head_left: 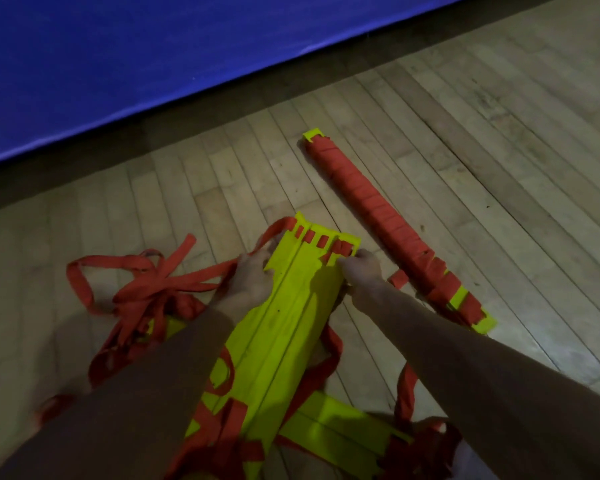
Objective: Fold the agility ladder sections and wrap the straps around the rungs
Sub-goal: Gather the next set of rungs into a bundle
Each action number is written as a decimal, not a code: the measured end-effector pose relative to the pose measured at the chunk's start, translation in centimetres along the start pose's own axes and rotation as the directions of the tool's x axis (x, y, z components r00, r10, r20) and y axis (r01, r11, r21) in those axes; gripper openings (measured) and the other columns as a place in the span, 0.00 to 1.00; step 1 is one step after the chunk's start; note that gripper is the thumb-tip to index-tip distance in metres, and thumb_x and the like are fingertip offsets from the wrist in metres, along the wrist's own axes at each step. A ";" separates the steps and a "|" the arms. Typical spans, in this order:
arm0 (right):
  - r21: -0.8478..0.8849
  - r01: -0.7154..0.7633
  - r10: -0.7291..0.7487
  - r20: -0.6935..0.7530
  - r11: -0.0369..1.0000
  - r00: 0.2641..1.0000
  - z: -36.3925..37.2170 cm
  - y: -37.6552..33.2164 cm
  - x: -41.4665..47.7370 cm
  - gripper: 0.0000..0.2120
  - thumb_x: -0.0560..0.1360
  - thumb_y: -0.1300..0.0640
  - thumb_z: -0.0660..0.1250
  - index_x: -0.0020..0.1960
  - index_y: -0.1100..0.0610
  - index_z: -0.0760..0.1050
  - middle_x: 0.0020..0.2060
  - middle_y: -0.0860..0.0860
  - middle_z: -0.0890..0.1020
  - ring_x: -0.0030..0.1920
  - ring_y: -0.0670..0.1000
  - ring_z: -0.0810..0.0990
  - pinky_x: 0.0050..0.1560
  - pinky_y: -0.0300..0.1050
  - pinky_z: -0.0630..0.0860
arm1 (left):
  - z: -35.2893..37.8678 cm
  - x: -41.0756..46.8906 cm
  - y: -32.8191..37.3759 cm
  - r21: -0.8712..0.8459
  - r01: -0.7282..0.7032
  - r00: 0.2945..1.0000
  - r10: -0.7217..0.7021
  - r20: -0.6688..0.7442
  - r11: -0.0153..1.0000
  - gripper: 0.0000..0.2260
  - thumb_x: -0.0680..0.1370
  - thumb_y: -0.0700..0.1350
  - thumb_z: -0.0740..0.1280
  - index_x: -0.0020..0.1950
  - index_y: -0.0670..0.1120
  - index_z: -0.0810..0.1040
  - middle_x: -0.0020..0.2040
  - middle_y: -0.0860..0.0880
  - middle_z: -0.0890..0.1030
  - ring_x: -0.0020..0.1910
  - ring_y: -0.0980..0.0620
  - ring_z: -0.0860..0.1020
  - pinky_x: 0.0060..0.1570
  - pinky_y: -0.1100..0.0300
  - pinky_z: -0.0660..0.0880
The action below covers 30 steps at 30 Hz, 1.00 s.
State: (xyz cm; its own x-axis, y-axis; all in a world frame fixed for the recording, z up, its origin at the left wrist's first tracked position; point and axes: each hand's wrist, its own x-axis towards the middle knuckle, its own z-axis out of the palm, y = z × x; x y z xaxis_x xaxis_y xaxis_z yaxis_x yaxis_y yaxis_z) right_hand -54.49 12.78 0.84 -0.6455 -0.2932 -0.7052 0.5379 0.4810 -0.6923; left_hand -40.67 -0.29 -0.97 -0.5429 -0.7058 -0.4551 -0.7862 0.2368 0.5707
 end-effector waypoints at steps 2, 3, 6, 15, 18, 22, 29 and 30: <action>0.037 0.026 -0.029 0.068 0.999 0.997 0.3 -1.4 -1.3 0.08 0.74 0.67 0.61 0.48 0.56 0.75 0.47 0.58 0.81 0.45 0.56 0.80 0.52 0.62 0.79 | -1.8 -1.3 1.3 -0.071 0.028 0.999 -0.029 -0.014 0.997 0.11 0.77 0.36 0.64 0.58 0.41 0.78 0.66 0.40 0.74 0.64 0.42 0.74 0.61 0.55 0.71; 0.044 0.051 -0.054 0.086 0.998 0.995 0.5 -2.2 -1.9 0.09 0.75 0.67 0.61 0.50 0.56 0.75 0.47 0.58 0.81 0.45 0.56 0.80 0.51 0.62 0.79 | -3.0 -2.1 2.0 -0.111 0.049 0.999 -0.050 -0.012 0.993 0.09 0.77 0.35 0.64 0.56 0.41 0.78 0.63 0.41 0.76 0.61 0.43 0.76 0.54 0.57 0.72; 0.057 0.159 -0.164 0.122 0.986 0.979 1.0 -5.2 -5.2 0.11 0.76 0.62 0.63 0.57 0.56 0.76 0.51 0.58 0.82 0.49 0.57 0.81 0.51 0.62 0.79 | -7.4 -4.7 3.7 -0.242 0.057 0.994 -0.077 -0.073 0.969 0.05 0.75 0.41 0.67 0.49 0.48 0.75 0.50 0.44 0.80 0.53 0.44 0.79 0.44 0.56 0.70; -0.069 0.610 -0.564 0.309 0.790 0.766 3.5 -14.6 -20.5 0.12 0.80 0.50 0.64 0.60 0.54 0.72 0.56 0.56 0.79 0.57 0.58 0.79 0.58 0.63 0.77 | -21.4 -18.6 5.8 -0.546 -0.140 0.979 0.032 -0.203 0.826 0.10 0.78 0.42 0.68 0.58 0.41 0.75 0.51 0.42 0.82 0.41 0.51 0.79 0.42 0.57 0.75; -0.052 0.728 -0.654 0.401 0.683 0.642 4.1 -16.6 -27.0 0.02 0.80 0.51 0.64 0.50 0.48 0.74 0.53 0.55 0.81 0.55 0.57 0.81 0.57 0.64 0.77 | -25.3 -24.7 6.5 -0.552 -0.215 0.958 0.062 -0.281 0.806 0.07 0.79 0.44 0.66 0.56 0.44 0.76 0.46 0.47 0.81 0.39 0.55 0.78 0.35 0.61 0.73; -0.043 0.821 -0.696 0.505 0.570 0.510 4.6 -17.6 -35.0 0.05 0.79 0.53 0.65 0.46 0.53 0.73 0.52 0.59 0.81 0.55 0.61 0.80 0.57 0.65 0.76 | -29.3 -32.0 7.8 -0.531 -0.283 0.928 0.089 -0.361 0.799 0.07 0.80 0.45 0.64 0.58 0.48 0.76 0.49 0.49 0.81 0.43 0.55 0.79 0.36 0.60 0.75; -0.036 0.930 -0.652 0.703 0.366 0.284 2.5 -18.4 -42.2 0.05 0.78 0.59 0.67 0.47 0.50 0.74 0.41 0.51 0.79 0.44 0.53 0.79 0.49 0.59 0.79 | -31.3 -40.6 8.1 -0.372 -0.318 0.920 0.188 -0.345 0.872 0.09 0.79 0.45 0.66 0.58 0.45 0.74 0.50 0.48 0.81 0.46 0.54 0.80 0.41 0.57 0.78; -0.050 0.941 -0.635 0.726 0.333 0.264 2.2 -18.1 -42.4 0.05 0.78 0.61 0.67 0.48 0.51 0.75 0.41 0.52 0.79 0.43 0.52 0.79 0.48 0.57 0.79 | -31.0 -41.0 7.8 -0.349 -0.301 0.923 0.178 -0.341 0.888 0.08 0.79 0.45 0.67 0.56 0.46 0.73 0.48 0.48 0.80 0.44 0.55 0.79 0.39 0.59 0.78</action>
State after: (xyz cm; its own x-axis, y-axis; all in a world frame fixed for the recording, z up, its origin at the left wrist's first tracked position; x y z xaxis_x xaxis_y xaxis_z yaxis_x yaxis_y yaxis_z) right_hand -35.70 14.72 42.90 -0.1176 -0.9828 0.1426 -0.4556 -0.0742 -0.8871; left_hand -15.36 9.80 43.38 -0.5406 -0.8370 -0.0848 -0.4319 0.1896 0.8818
